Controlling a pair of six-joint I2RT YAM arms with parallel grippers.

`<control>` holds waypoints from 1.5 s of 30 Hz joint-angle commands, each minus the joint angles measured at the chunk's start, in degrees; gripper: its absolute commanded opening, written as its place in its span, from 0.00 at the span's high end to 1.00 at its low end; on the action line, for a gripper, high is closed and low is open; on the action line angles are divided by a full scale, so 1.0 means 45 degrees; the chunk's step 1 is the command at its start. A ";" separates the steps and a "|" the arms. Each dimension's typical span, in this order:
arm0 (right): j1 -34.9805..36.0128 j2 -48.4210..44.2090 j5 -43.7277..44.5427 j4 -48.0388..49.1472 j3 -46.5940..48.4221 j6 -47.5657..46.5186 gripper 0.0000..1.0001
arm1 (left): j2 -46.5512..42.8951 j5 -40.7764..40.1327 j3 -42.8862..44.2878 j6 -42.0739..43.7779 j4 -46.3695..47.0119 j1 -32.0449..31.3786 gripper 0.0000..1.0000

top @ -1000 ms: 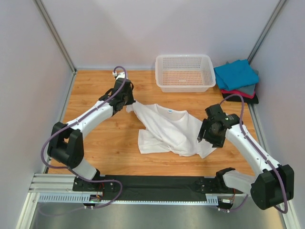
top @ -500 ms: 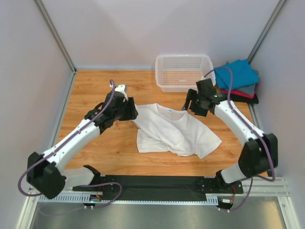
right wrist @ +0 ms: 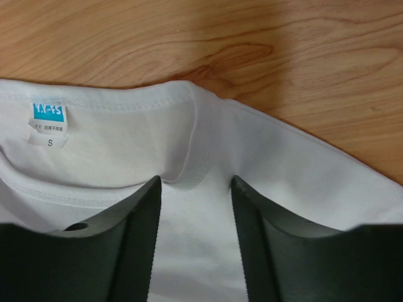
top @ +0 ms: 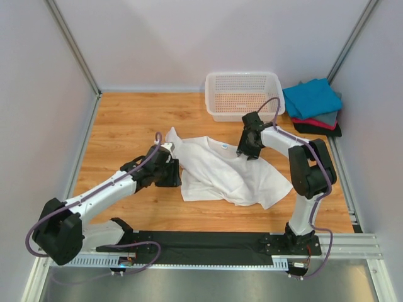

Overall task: Fold and stack the t-shirts
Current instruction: Flatten the tshirt out

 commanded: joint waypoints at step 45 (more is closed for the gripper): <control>-0.2176 -0.5863 0.2504 -0.1096 -0.6074 0.2008 1.00 | 0.1235 -0.6859 0.2140 -0.5109 -0.5534 -0.0531 1.00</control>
